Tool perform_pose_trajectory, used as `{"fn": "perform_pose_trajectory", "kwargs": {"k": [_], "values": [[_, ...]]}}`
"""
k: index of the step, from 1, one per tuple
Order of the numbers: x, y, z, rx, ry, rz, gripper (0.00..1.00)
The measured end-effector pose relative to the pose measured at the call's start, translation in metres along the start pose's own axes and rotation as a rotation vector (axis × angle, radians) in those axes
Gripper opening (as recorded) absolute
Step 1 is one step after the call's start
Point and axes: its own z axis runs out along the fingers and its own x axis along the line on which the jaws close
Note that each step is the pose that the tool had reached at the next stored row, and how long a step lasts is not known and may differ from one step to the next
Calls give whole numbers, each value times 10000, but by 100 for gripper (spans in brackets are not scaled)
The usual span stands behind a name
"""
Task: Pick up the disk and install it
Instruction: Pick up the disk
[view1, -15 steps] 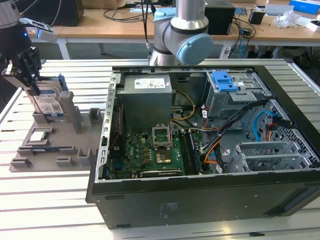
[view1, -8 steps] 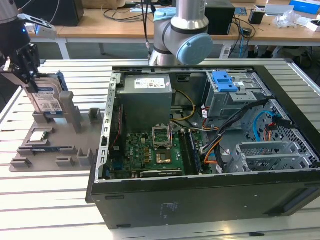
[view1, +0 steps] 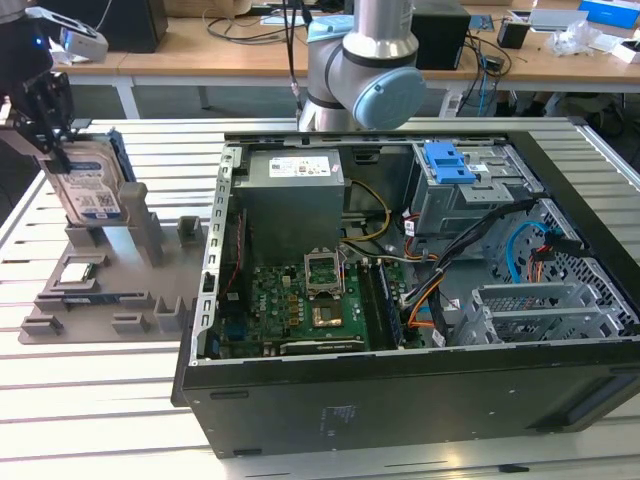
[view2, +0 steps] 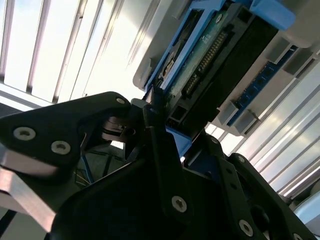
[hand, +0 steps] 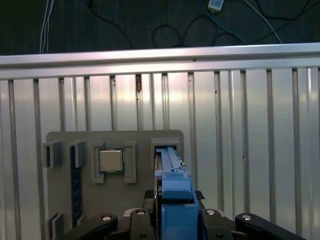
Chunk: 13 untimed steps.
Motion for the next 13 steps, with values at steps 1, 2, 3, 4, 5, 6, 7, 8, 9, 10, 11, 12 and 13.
{"fn": "perform_pose_trajectory", "kwargs": {"k": [1, 2, 3, 4, 5, 6, 7, 8, 9, 10, 11, 12, 13], "values": [[1, 0, -30, -1, 0, 0, 37], [1, 0, -52, -1, -1, 0, 37], [1, 0, -81, 0, -1, 0, 37], [2, 0, -100, 0, 0, 0, 37], [3, 0, -133, 0, 0, 0, 37], [3, 0, -163, 0, -1, 0, 37], [4, 0, -184, 0, -1, 0, 37], [4, 0, -209, -1, -1, 0, 37], [5, 0, -224, 0, 0, 0, 37], [5, 0, -245, 0, -1, 0, 37], [6, 0, -262, 0, 0, 0, 37], [6, 0, -290, 0, 0, 0, 37], [7, 0, -309, -1, -1, 0, 37]]}}
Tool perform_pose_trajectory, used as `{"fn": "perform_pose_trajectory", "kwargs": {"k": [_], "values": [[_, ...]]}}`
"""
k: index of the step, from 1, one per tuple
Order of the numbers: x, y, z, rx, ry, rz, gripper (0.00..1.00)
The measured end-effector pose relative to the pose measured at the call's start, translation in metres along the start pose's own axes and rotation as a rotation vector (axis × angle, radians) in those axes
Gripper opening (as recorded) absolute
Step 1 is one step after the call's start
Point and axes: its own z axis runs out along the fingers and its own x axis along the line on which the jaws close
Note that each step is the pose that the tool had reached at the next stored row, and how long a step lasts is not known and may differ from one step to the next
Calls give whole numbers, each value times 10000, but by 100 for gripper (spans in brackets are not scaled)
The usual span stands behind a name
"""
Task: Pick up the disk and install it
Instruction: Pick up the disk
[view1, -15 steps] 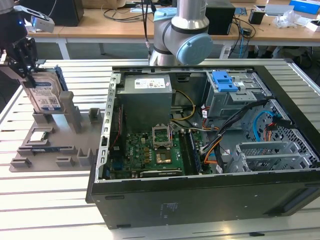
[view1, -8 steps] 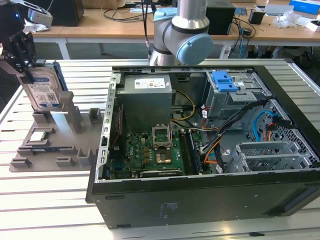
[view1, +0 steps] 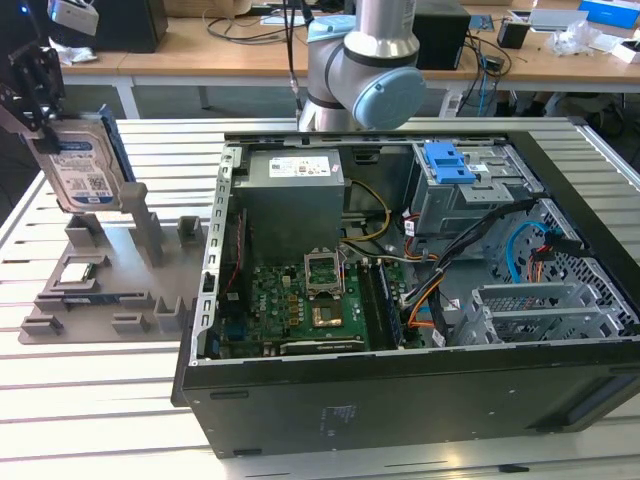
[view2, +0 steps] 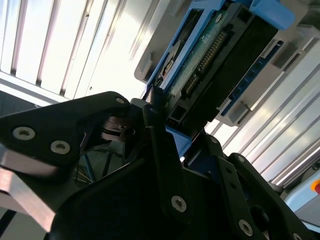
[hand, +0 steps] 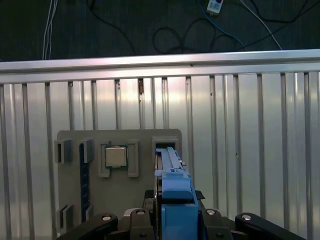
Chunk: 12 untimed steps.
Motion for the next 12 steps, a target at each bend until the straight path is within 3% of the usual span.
{"fn": "perform_pose_trajectory", "kwargs": {"k": [12], "values": [[6, 0, -306, 0, 0, 0, 37]]}}
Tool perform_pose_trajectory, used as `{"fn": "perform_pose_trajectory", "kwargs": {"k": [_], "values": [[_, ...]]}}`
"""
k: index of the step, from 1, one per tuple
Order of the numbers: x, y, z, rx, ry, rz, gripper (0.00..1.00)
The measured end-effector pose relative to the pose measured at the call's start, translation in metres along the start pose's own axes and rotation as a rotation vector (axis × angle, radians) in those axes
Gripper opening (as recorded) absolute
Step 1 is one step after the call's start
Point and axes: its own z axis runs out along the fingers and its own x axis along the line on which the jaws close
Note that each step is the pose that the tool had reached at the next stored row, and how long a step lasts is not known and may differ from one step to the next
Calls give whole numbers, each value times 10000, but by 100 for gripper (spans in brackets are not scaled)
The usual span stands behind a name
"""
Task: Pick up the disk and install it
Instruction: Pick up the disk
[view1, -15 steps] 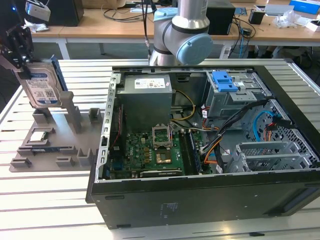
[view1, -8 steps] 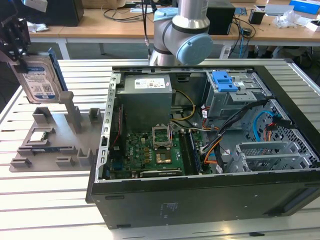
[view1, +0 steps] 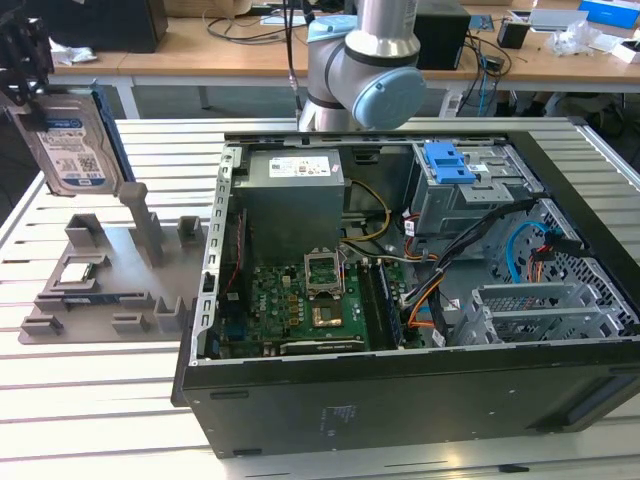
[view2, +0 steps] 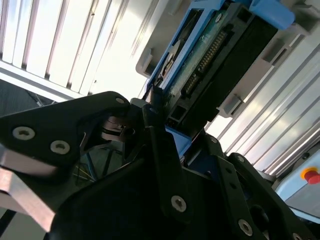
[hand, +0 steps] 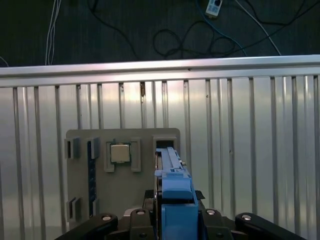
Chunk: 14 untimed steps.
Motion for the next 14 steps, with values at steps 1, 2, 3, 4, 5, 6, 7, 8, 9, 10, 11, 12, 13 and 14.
{"fn": "perform_pose_trajectory", "kwargs": {"k": [1, 2, 3, 4, 5, 6, 7, 8, 9, 10, 11, 12, 13, 14], "values": [[1, 0, -29, 0, 1, 0, 37], [1, 0, -51, 0, 0, 0, 37], [1, 0, -70, 0, 1, 0, 37], [2, 0, -89, 0, 1, 0, 37], [2, 0, -106, 0, 1, 0, 37], [3, 0, -130, 0, 0, 0, 37], [3, 0, -147, 0, 0, 0, 37], [5, 0, -209, 0, 1, 0, 37], [6, 0, -240, -1, 1, 0, 37], [7, 0, -291, -1, 0, 0, 37], [7, 0, -312, 0, 0, 1, 37], [8, 0, -331, 0, 0, 1, 37], [8, 0, -356, 0, 0, 0, 37], [9, 0, -374, -1, 0, 0, 37]]}}
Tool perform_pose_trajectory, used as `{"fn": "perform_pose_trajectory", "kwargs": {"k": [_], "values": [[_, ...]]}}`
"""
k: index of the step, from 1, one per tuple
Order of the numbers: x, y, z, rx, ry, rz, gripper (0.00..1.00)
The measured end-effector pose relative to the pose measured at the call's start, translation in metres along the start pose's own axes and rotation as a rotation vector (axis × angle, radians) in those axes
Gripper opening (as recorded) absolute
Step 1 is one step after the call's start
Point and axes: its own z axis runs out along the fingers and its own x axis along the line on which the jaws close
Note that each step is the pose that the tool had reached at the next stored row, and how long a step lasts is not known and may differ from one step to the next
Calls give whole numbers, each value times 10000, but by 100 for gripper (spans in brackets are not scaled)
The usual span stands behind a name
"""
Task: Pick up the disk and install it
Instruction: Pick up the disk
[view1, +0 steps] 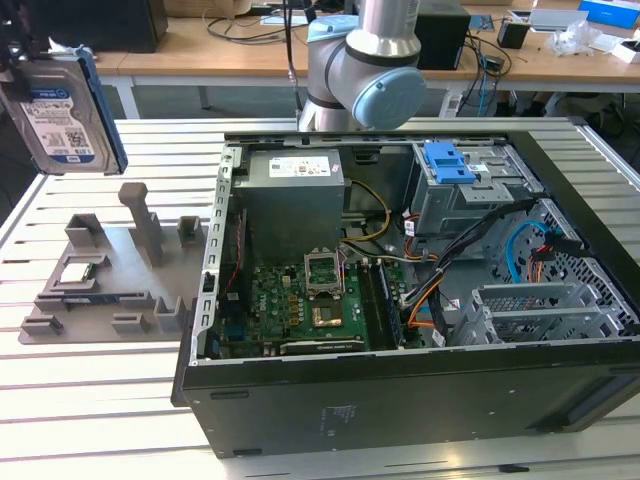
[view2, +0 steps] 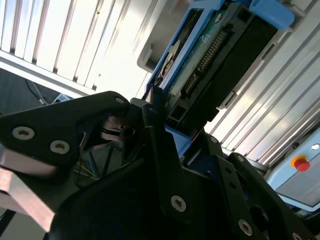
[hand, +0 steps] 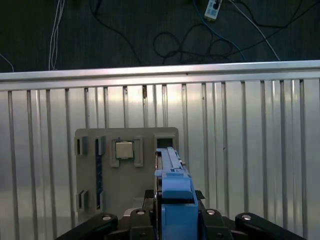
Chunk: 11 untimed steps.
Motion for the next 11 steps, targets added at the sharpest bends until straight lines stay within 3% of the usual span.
{"fn": "perform_pose_trajectory", "kwargs": {"k": [6, 8, 11], "values": [[5, 0, -189, 1, 0, 0, 37], [7, 0, -283, 0, 0, 0, 37], [9, 0, -355, 1, 0, 0, 37]]}}
